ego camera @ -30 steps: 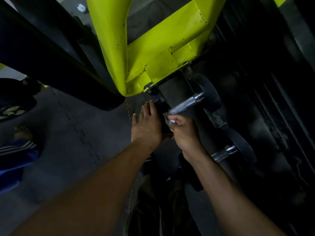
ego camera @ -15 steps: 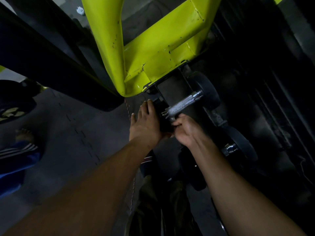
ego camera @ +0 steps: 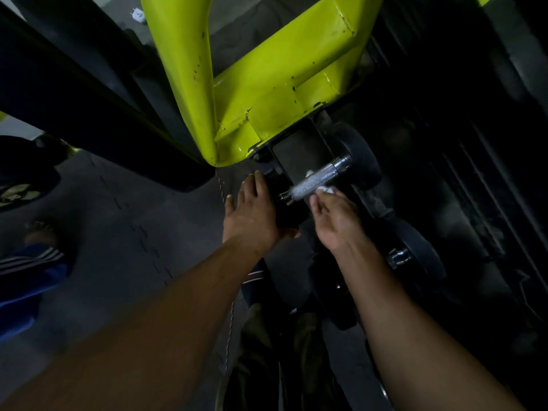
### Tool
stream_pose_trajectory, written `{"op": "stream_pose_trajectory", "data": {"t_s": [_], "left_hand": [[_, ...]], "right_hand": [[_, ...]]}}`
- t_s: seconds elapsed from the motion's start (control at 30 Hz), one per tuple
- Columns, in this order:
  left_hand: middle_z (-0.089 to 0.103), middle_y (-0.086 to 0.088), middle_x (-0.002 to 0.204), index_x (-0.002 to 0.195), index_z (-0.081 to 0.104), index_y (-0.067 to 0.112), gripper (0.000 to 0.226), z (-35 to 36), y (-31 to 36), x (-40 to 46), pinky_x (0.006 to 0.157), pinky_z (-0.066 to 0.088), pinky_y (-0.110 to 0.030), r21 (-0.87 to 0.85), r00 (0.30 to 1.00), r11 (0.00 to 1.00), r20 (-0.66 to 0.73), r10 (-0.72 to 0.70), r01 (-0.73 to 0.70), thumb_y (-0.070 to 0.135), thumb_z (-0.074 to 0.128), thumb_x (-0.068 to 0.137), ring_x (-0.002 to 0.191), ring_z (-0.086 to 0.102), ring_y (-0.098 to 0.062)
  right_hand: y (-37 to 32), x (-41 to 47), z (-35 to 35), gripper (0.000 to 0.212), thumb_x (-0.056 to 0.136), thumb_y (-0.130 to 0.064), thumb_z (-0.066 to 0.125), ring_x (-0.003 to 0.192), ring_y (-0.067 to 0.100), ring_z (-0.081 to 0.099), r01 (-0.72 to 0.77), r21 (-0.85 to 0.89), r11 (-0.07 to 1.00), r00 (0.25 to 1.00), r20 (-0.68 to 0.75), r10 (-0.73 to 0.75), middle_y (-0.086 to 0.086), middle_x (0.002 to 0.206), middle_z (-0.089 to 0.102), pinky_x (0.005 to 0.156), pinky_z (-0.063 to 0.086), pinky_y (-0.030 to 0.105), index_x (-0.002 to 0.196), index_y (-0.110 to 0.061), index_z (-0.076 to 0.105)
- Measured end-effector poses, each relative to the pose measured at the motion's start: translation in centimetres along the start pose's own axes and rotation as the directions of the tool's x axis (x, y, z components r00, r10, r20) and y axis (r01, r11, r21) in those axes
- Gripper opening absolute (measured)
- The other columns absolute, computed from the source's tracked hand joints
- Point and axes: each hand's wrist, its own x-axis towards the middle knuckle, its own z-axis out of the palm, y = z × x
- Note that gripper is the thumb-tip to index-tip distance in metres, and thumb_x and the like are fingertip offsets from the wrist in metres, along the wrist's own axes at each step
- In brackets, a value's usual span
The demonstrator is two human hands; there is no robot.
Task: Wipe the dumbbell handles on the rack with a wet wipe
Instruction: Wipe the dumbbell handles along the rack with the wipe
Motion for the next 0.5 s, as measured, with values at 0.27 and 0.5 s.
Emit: {"op": "stream_pose_trajectory", "data": {"t_s": [0.27, 0.5], "left_hand": [[0.010, -0.011, 0.167, 0.159, -0.003, 0.007, 0.147, -0.1, 0.0, 0.0, 0.124, 0.016, -0.051, 0.007, 1.000, 1.000, 0.012, 0.000, 0.000, 0.071, 0.084, 0.058, 0.155, 0.013, -0.025], [0.012, -0.011, 0.167, 0.159, 0.000, 0.007, 0.146, 0.0, 0.0, 0.0, 0.123, 0.019, -0.052, 0.005, 1.000, 1.000, 0.000, 0.005, -0.005, 0.070, 0.084, 0.057, 0.154, 0.016, -0.025]], "right_hand": [[-1.0, -0.9, 0.9, 0.014, 0.093, -0.022, 0.067, 0.100, 0.008, 0.062, 0.075, 0.008, 0.997, 0.986, -0.148, -0.073, -0.007, 0.109, 0.067, 0.087, 0.046, 0.025, 0.106, -0.024, 0.065], [0.9, -2.1, 0.9, 0.005, 0.095, -0.022, 0.063, 0.093, 0.010, 0.063, 0.032, -0.152, 0.988, 0.988, -0.147, -0.054, 0.003, 0.103, 0.068, 0.080, 0.049, 0.020, 0.094, -0.019, 0.067]]}}
